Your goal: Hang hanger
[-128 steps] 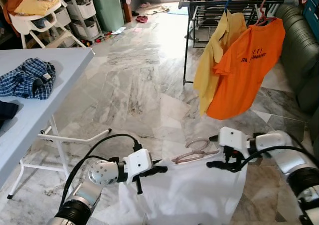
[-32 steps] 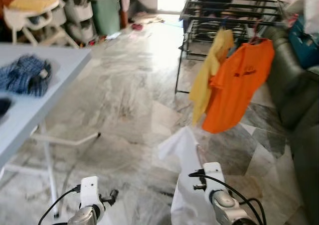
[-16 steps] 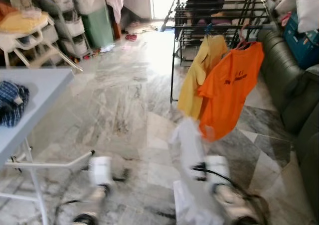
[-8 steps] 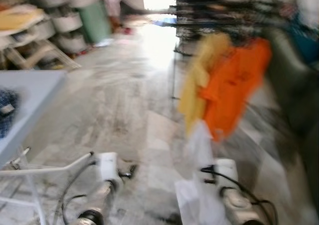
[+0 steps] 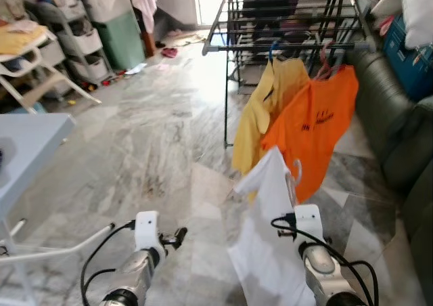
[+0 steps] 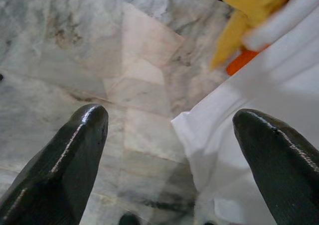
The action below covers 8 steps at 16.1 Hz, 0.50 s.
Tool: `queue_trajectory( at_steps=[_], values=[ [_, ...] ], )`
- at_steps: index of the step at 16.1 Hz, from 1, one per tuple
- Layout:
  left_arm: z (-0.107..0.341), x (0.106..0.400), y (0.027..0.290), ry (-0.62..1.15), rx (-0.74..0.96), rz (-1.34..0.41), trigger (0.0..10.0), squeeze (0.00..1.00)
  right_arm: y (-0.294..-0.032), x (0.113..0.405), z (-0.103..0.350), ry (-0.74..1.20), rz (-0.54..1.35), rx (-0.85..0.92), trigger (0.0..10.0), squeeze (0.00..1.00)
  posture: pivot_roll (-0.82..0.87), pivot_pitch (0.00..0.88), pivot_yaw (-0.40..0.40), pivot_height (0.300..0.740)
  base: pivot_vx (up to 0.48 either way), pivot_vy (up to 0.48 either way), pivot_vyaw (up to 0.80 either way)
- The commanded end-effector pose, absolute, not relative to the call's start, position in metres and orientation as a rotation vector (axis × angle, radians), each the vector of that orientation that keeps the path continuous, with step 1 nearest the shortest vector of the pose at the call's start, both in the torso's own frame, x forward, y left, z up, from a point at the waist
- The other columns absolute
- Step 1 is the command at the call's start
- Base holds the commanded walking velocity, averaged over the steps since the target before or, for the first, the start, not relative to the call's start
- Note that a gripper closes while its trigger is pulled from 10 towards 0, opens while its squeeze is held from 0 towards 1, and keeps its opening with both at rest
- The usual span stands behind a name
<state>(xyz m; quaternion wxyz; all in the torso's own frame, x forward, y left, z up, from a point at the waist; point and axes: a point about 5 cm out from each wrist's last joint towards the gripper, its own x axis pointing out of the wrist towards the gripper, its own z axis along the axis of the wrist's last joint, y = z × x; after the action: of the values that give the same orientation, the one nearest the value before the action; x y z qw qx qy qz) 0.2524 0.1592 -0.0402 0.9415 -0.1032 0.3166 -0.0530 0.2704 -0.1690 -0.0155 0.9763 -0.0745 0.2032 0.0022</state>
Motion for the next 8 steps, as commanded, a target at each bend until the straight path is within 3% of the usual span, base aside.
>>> queue_trajectory(
  at_steps=[1, 8],
  values=[
    [-0.039, 0.253, 0.170, 0.645, -0.191, -0.083, 10.0, 0.00, -0.148, 0.289, 0.007, 0.272, 0.078, -0.163, 10.0, 0.00, -0.17, 0.000, 0.087, 0.740, 0.311, 0.000, 0.00],
    [-0.040, 0.252, 0.169, 0.652, -0.194, -0.084, 10.0, 0.00, -0.142, 0.292, 0.012, 0.233, 0.096, -0.160, 10.0, 0.00, -0.17, 0.000, 0.088, 0.740, 0.289, 0.000, 0.00]
  ],
)
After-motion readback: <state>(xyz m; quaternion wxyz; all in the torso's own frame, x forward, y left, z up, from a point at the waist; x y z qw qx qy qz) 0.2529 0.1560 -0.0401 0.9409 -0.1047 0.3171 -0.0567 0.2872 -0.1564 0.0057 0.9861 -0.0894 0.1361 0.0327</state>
